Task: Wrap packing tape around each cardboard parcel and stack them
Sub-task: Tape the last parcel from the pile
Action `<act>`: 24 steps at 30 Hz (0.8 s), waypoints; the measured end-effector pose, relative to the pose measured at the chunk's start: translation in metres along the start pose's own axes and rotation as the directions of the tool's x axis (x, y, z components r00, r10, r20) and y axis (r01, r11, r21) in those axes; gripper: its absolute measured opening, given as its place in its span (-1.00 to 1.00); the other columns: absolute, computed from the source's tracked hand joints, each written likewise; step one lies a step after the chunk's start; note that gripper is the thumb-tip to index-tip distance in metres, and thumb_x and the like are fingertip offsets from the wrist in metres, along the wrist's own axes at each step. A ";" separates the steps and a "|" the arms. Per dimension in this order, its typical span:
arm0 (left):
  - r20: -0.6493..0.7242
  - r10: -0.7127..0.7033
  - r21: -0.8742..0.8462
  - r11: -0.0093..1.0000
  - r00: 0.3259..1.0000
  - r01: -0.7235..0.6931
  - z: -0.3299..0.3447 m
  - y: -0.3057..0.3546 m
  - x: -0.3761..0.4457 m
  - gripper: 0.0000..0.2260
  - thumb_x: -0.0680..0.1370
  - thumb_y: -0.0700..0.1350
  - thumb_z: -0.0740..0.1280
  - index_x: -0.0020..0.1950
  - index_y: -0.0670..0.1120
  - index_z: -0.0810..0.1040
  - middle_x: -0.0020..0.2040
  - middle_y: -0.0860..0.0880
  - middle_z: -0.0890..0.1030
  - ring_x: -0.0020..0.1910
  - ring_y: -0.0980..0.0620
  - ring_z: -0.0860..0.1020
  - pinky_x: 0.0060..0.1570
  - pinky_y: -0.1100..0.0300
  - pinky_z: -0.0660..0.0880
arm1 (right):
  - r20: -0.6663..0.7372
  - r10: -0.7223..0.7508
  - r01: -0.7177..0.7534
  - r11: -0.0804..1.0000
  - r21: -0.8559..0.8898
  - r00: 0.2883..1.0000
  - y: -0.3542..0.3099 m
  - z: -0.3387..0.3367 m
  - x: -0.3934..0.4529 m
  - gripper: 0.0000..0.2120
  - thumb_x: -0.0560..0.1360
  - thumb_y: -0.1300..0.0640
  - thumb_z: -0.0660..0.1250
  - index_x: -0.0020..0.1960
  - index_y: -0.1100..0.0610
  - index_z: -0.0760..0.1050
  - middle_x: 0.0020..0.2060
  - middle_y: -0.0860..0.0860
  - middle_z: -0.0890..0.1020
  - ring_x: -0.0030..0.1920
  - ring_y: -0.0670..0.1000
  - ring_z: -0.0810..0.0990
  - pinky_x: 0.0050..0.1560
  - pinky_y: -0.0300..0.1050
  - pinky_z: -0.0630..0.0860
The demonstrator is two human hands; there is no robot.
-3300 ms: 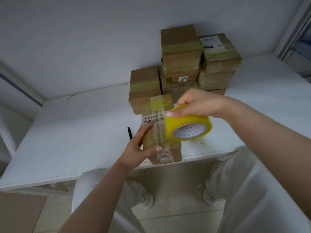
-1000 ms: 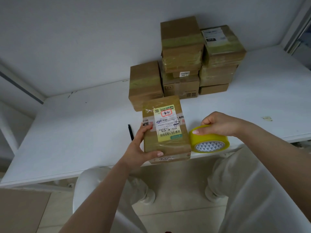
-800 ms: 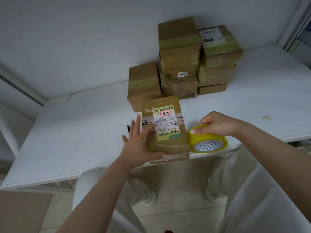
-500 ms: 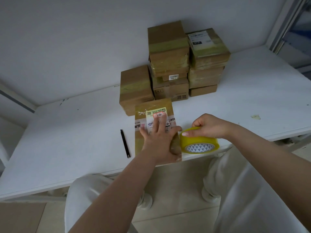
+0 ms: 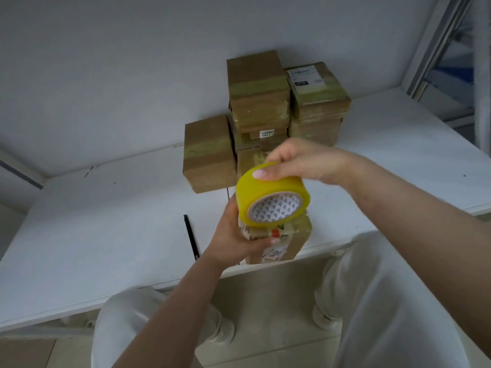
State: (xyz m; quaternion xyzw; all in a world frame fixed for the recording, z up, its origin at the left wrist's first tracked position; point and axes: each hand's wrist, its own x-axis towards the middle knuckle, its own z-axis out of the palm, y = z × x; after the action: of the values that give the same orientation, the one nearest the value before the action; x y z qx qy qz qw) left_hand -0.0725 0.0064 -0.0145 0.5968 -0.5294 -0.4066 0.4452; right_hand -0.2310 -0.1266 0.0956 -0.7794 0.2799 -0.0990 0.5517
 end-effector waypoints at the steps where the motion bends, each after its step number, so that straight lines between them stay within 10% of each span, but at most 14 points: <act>1: -0.008 -0.038 -0.026 0.999 0.999 0.038 -0.005 -0.007 -0.004 -0.27 0.27 -0.22 0.60 0.37 -0.04 0.37 0.16 0.10 0.58 0.16 0.17 0.55 -0.03 0.38 0.51 | 0.024 0.025 -0.025 1.000 -0.005 0.999 0.000 0.010 0.005 -0.26 0.20 -0.40 0.47 -0.15 0.32 0.57 -0.30 0.12 0.61 -0.25 0.06 0.61 -0.12 -0.04 0.51; 4: -0.043 -0.115 -0.069 0.991 0.992 0.112 -0.016 -0.018 -0.010 -0.38 0.26 -0.09 0.59 0.28 0.00 0.47 0.12 0.09 0.63 0.12 0.14 0.59 -0.03 0.34 0.53 | 0.037 0.029 -0.029 0.999 0.012 0.999 -0.002 0.033 0.017 -0.51 0.21 -0.33 0.40 -0.30 0.12 0.51 -0.37 0.02 0.59 -0.31 -0.02 0.60 -0.20 -0.14 0.51; 16: -0.010 -0.124 -0.111 0.986 0.992 0.123 -0.023 -0.021 -0.018 -0.36 0.31 -0.05 0.55 0.34 0.14 0.39 0.38 0.19 0.36 0.33 0.09 0.43 -0.06 0.17 0.60 | -0.088 0.130 -0.144 0.971 -0.189 0.988 0.022 -0.020 -0.026 -0.47 0.27 -0.31 0.42 -0.27 0.20 0.54 -0.43 0.04 0.56 -0.41 -0.01 0.55 -0.38 -0.25 0.45; 24: 0.039 -0.135 -0.039 0.990 0.990 0.136 -0.026 -0.018 -0.017 -0.36 0.34 -0.02 0.54 0.35 0.19 0.37 0.33 0.30 0.35 0.35 0.08 0.41 0.02 0.07 0.61 | -0.157 0.323 -0.324 0.946 0.026 0.933 0.100 0.002 -0.038 -0.59 0.28 -0.21 0.46 -0.24 0.17 0.62 -0.35 0.02 0.65 -0.27 0.01 0.65 -0.24 -0.17 0.51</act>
State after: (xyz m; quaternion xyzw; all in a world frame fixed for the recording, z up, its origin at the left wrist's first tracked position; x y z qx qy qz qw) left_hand -0.0445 0.0272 -0.0247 0.6144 -0.4871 -0.4576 0.4193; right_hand -0.2940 -0.1280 0.0091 -0.7125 0.4475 -0.0687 0.5360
